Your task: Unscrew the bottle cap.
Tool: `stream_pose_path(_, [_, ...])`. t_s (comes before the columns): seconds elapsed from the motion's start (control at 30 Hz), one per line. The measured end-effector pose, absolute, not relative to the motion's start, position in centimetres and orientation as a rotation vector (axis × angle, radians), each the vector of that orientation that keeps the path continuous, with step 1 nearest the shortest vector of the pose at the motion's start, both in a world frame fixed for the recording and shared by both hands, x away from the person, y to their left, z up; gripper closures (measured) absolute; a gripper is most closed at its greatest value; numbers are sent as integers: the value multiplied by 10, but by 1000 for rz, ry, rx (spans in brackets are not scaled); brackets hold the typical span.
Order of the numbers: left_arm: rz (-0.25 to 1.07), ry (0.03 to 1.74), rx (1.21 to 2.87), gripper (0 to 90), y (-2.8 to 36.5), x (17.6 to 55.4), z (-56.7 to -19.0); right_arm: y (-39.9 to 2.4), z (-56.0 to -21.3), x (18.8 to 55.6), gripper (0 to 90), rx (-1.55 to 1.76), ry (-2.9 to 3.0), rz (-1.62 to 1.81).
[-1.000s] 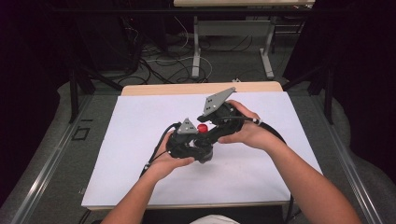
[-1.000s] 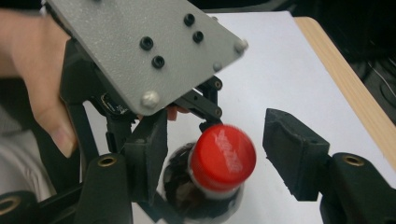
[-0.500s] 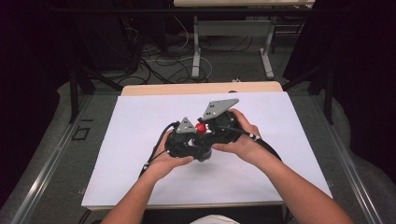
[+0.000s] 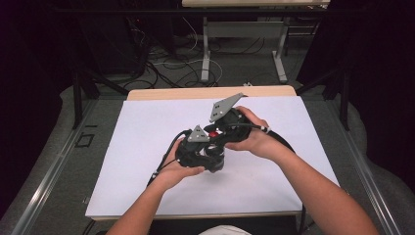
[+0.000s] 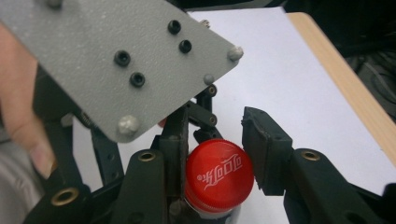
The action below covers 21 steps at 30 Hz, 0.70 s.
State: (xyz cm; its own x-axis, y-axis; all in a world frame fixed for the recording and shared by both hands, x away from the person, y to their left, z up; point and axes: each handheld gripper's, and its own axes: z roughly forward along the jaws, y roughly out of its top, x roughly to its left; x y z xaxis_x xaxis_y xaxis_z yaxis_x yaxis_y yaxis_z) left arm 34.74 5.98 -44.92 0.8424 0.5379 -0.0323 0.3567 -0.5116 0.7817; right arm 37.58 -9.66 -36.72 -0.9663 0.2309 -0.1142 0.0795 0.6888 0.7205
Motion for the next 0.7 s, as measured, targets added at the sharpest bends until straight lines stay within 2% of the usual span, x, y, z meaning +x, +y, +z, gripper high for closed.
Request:
stream_pose_path(0.27, [230, 621, 2164, 299, 59, 346, -447, -101, -362, 381, 620, 83, 2764, 1123])
stream_pose_path(0.33, [259, 630, 2155, 299, 59, 346, -449, -100, -363, 380, 612, 91, 2757, 1131])
stream_pose_path(0.37, [252, 633, 2160, 299, 60, 347, -449, -99, -364, 379, 490, 142, 2732, 1113])
stream_pose_path(0.6, [279, 687, 2136, 299, 67, 351, -447, -100, -365, 371, 400, 327, 2645, 1149])
stream_pose_path(0.7, [291, 707, 2131, 299, 70, 353, -446, -103, -367, 367, 392, 442, 2574, 1165])
